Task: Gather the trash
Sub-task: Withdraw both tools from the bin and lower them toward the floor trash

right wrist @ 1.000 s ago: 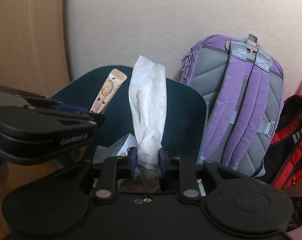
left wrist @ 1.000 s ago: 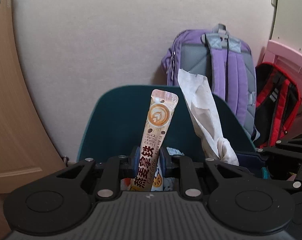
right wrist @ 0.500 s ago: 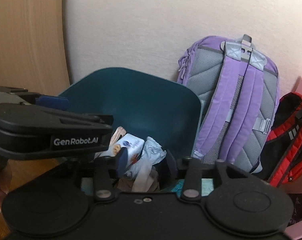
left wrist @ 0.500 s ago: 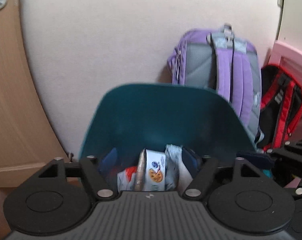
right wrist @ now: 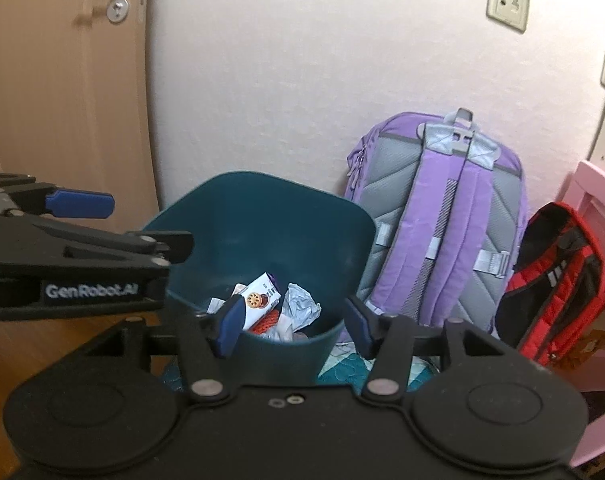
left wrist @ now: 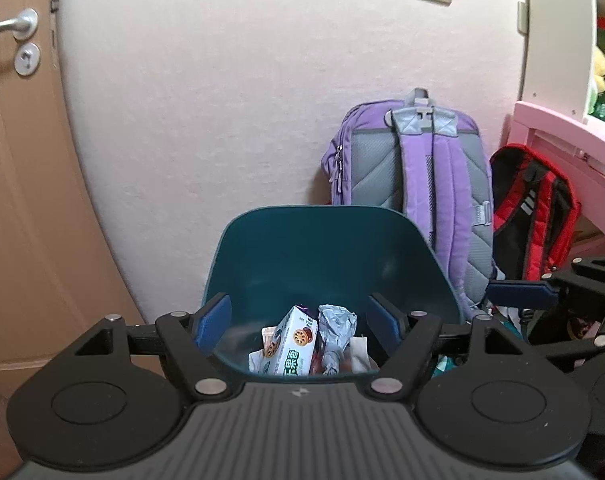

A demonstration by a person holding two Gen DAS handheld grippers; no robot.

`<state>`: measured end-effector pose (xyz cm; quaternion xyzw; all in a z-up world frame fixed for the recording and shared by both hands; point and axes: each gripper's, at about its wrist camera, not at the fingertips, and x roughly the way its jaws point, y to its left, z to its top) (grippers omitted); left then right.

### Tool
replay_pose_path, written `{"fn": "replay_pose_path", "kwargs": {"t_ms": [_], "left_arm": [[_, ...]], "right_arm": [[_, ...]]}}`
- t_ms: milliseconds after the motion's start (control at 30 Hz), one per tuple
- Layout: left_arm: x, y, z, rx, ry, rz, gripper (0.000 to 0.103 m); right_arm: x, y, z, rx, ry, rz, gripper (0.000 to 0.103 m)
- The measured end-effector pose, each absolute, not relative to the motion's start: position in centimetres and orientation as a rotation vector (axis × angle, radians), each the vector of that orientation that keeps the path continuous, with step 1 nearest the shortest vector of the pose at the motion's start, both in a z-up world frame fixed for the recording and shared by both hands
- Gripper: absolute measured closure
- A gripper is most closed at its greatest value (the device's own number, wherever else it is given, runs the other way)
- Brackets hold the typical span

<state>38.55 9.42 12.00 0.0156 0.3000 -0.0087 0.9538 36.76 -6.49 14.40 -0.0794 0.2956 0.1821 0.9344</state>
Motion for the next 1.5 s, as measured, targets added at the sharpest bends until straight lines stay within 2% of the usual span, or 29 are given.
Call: {"fn": "replay_pose_path", "kwargs": {"t_ms": [400, 500, 600, 733, 1033, 1300, 1367, 1433, 1500], "left_arm": [[30.2, 8.6, 15.2, 0.026, 0.567, -0.046, 0.029], [28.0, 8.6, 15.4, 0.022, 0.562, -0.055, 0.028], [25.9, 8.8, 15.2, 0.026, 0.558, -0.058, 0.023], [23.6, 9.4, 14.2, 0.023, 0.57, -0.058, 0.023], [19.6, 11.8, 9.3, -0.012, 0.619, -0.071, 0.022], [19.2, 14.1, 2.3, -0.07, 0.672, -0.064, 0.019], [19.4, 14.6, 0.4, -0.074, 0.681, -0.059, 0.014], [19.8, 15.2, -1.7, -0.083, 0.693, -0.054, 0.001], [20.2, 16.1, -3.9, -0.094, 0.698, -0.049, 0.001]], "right_arm": [[29.5, -8.2, 16.2, -0.139, 0.588, 0.393, 0.048], [27.7, -8.4, 15.8, -0.156, 0.588, 0.412, 0.048], [25.9, -8.5, 14.9, -0.166, 0.594, 0.437, 0.048], [23.7, -8.6, 12.9, -0.182, 0.617, 0.471, 0.048], [21.4, -8.8, 6.2, -0.175, 0.695, 0.519, 0.047], [21.9, -8.5, -1.5, -0.134, 0.763, 0.532, 0.047], [22.1, -8.1, -3.7, -0.142, 0.78, 0.535, 0.047], [22.4, -7.7, -5.9, -0.152, 0.8, 0.541, 0.047], [22.9, -7.3, -8.3, -0.167, 0.83, 0.547, 0.047]]}}
